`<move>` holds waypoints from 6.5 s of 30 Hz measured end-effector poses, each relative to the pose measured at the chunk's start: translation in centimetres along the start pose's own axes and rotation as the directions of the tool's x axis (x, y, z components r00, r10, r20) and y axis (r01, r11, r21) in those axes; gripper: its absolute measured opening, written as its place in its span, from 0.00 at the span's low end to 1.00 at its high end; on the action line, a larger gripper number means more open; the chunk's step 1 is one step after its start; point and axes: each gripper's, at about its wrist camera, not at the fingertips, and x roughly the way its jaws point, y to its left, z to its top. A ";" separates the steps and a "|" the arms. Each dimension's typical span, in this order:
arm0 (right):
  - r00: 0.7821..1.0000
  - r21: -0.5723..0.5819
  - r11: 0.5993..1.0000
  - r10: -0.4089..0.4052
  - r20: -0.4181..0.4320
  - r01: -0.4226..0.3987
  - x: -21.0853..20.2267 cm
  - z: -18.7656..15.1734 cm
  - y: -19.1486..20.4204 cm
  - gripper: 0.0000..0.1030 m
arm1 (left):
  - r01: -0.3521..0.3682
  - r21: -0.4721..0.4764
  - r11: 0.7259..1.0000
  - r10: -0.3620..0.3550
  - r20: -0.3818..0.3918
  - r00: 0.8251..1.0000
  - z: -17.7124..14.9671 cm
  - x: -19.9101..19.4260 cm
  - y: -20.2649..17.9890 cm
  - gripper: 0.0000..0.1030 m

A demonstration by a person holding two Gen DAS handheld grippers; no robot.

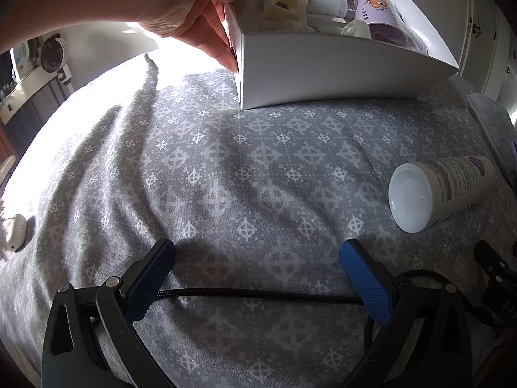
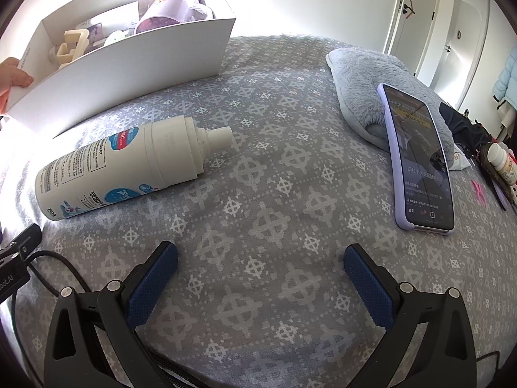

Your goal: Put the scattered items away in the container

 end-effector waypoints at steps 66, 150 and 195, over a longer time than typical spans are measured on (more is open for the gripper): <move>1.000 -0.003 1.000 -0.004 -0.002 0.004 0.0 0.0 0.1 1.00 | -0.001 -0.002 1.000 0.001 0.000 1.000 0.0 0.0 0.0 1.00; 1.000 -0.004 1.000 -0.006 -0.007 0.006 0.3 0.3 -0.1 1.00 | -0.009 0.004 1.000 0.009 -0.002 1.000 -1.0 -0.7 0.7 1.00; 1.000 -0.008 1.000 -0.004 -0.006 0.004 1.0 1.0 -1.8 1.00 | -0.010 0.005 1.000 0.010 -0.003 1.000 -1.2 -1.1 1.6 1.00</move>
